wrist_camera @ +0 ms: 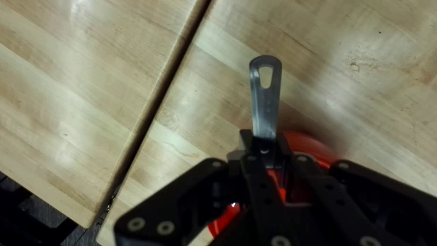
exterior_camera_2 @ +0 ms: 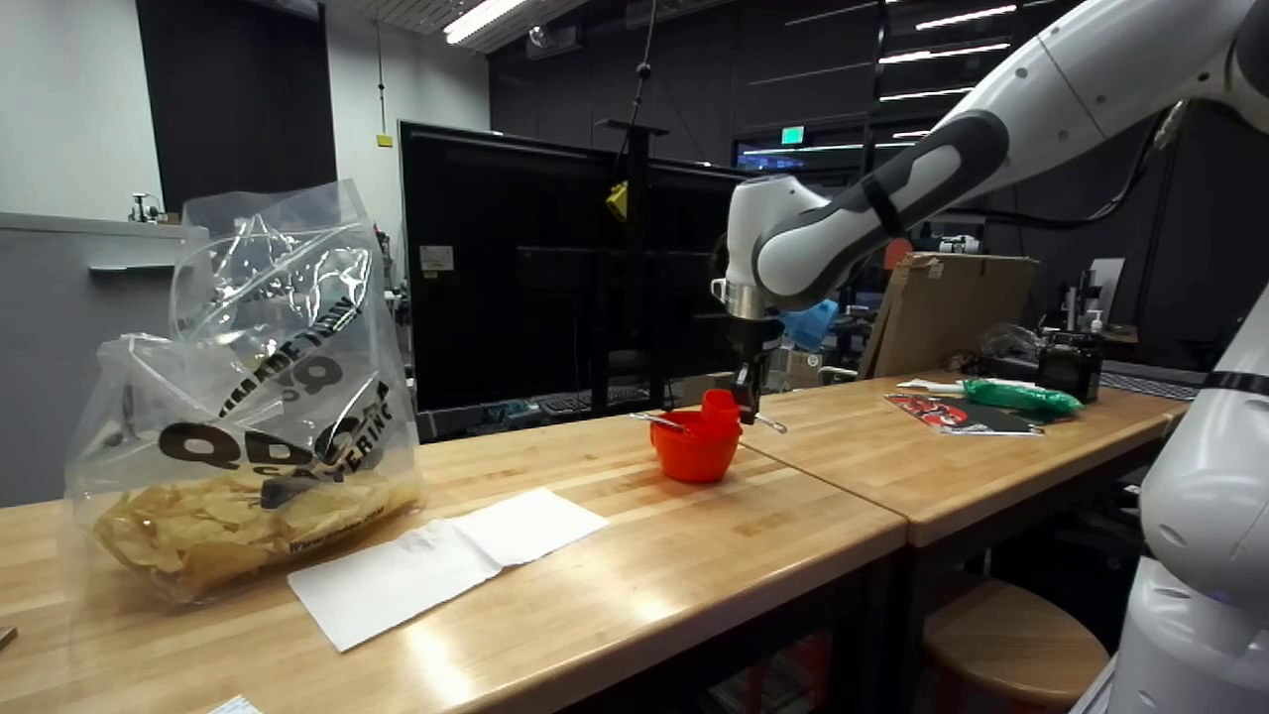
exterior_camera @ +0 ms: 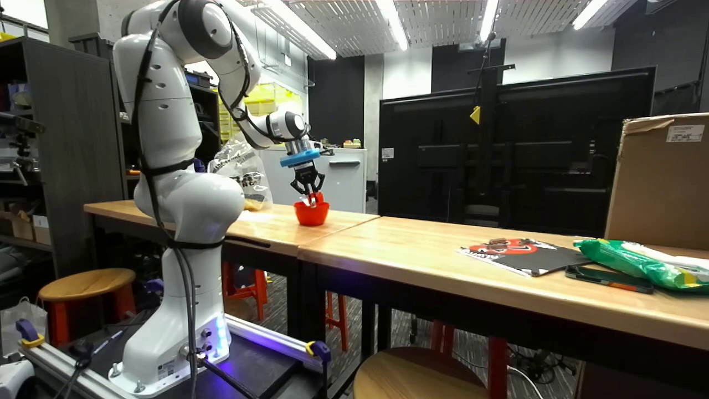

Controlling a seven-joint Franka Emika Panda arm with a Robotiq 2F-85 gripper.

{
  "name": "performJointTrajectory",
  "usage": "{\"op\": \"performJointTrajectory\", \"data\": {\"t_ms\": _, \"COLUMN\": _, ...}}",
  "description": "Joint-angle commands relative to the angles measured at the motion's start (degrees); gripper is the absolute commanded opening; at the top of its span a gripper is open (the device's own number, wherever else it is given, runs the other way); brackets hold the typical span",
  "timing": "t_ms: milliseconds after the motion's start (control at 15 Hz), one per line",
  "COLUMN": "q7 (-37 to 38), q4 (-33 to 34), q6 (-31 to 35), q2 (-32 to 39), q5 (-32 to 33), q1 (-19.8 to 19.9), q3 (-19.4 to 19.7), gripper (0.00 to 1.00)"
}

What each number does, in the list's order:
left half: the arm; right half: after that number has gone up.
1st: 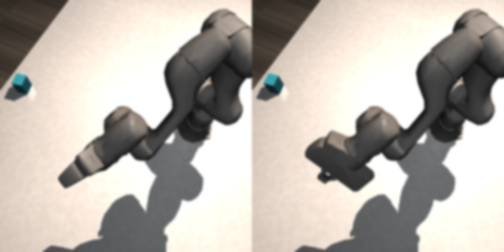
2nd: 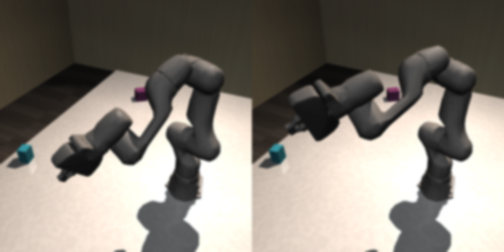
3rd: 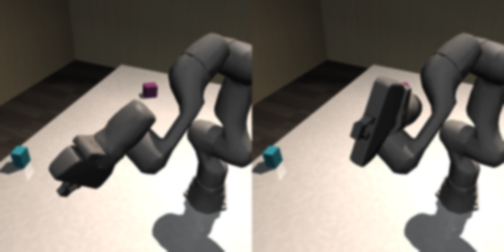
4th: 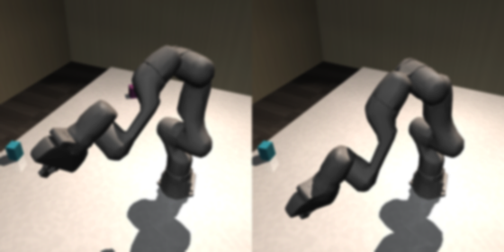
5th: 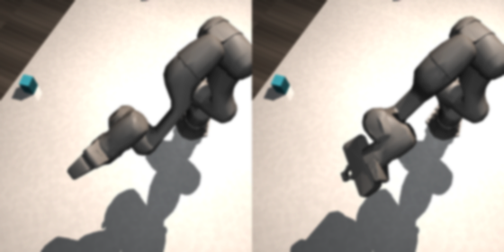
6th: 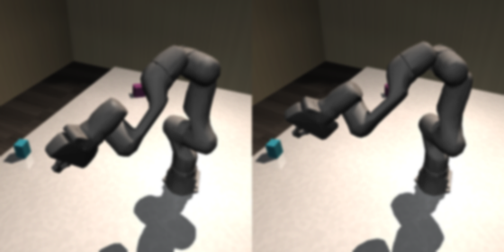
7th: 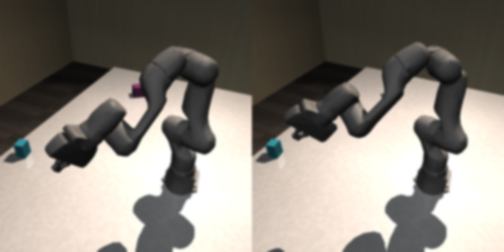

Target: Put the measuring cup in the red bowl

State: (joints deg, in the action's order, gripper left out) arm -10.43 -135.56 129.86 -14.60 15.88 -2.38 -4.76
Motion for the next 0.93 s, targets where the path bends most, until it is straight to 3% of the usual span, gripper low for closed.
{"op": "performJointTrajectory", "data": {"t_ms": 0, "q7": 0.99, "q4": -0.70, "q6": -0.57, "q2": -0.87, "q5": 1.34, "q1": -0.90, "q3": -0.69, "gripper": 0.04}}
{"op": "performJointTrajectory", "data": {"t_ms": 200, "q7": 0.87, "q4": -0.77, "q6": -0.49, "q2": -0.89, "q5": 1.46, "q1": -1.07, "q3": -0.92, "gripper": 0.04}}
{"op": "performJointTrajectory", "data": {"t_ms": 267, "q7": 0.80, "q4": -0.80, "q6": -0.49, "q2": -0.93, "q5": 1.48, "q1": -1.05, "q3": -0.93, "gripper": 0.40}}
{"op": "performJointTrajectory", "data": {"t_ms": 467, "q7": 0.68, "q4": -0.77, "q6": -0.55, "q2": -1.06, "q5": 1.47, "q1": -0.93, "q3": -0.82, "gripper": 0.51}}
{"op": "performJointTrajectory", "data": {"t_ms": 867, "q7": 0.27, "q4": -0.77, "q6": -0.38, "q2": -1.41, "q5": 0.88, "q1": -0.58, "q3": -0.08, "gripper": 0.90}}
